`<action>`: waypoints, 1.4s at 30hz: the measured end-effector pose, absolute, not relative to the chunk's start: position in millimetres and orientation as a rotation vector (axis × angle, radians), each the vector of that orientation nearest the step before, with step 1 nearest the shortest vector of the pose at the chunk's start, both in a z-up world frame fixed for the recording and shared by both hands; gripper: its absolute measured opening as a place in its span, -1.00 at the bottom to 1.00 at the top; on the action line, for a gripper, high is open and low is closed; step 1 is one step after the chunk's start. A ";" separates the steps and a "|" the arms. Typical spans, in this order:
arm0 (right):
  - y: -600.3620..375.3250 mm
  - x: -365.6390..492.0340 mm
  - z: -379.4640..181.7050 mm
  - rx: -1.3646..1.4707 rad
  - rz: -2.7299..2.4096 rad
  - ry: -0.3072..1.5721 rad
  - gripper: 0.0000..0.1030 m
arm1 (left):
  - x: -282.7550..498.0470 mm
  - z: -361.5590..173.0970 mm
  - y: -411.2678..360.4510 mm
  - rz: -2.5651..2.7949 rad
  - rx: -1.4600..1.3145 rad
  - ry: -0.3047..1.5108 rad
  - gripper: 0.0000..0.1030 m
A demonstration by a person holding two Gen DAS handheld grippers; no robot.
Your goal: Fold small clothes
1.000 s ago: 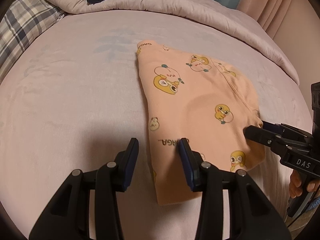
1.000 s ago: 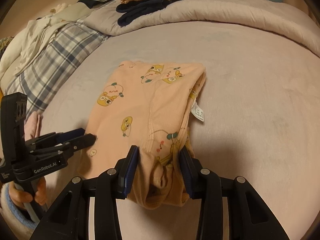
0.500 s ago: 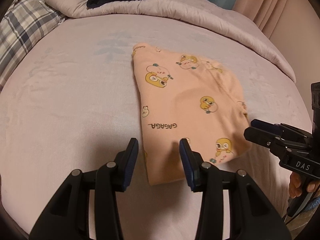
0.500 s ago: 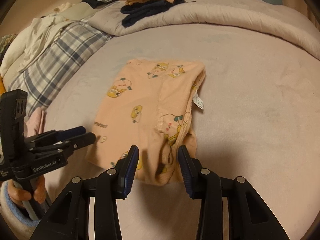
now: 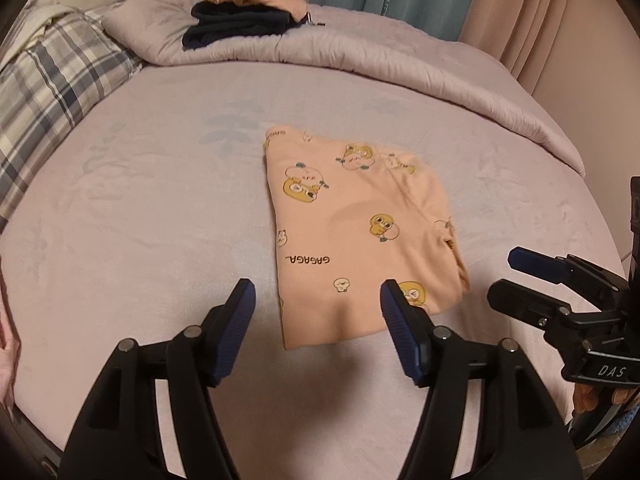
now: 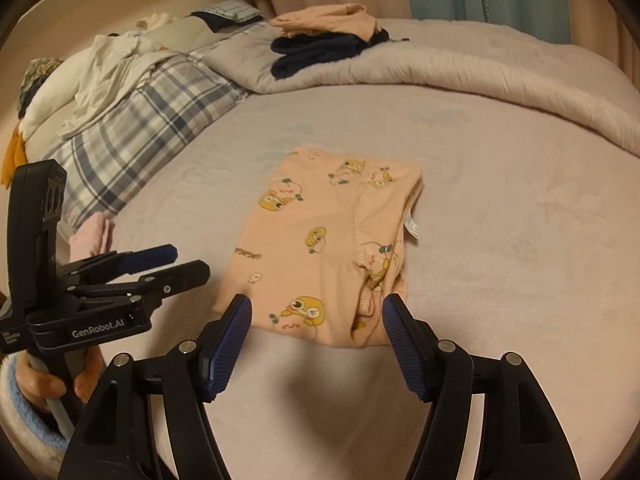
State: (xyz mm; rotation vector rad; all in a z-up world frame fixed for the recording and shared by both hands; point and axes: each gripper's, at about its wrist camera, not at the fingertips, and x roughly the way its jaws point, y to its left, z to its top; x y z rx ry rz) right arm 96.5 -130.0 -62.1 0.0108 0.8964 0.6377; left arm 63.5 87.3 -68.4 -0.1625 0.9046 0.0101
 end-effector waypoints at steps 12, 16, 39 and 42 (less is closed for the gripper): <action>-132.2 80.9 -51.4 0.021 0.638 0.856 0.33 | 47.3 -49.1 77.1 0.002 -0.138 0.847 0.59; -131.8 79.2 -50.3 0.025 0.634 0.852 0.34 | 44.5 -46.0 74.3 0.002 -0.118 0.843 0.63; -130.6 73.4 -46.8 0.031 0.648 0.841 0.35 | 32.9 -33.2 73.9 0.060 -0.081 0.822 0.99; -130.7 73.6 -46.9 0.030 0.648 0.842 0.35 | 33.4 -33.6 74.4 0.091 -0.064 0.822 0.99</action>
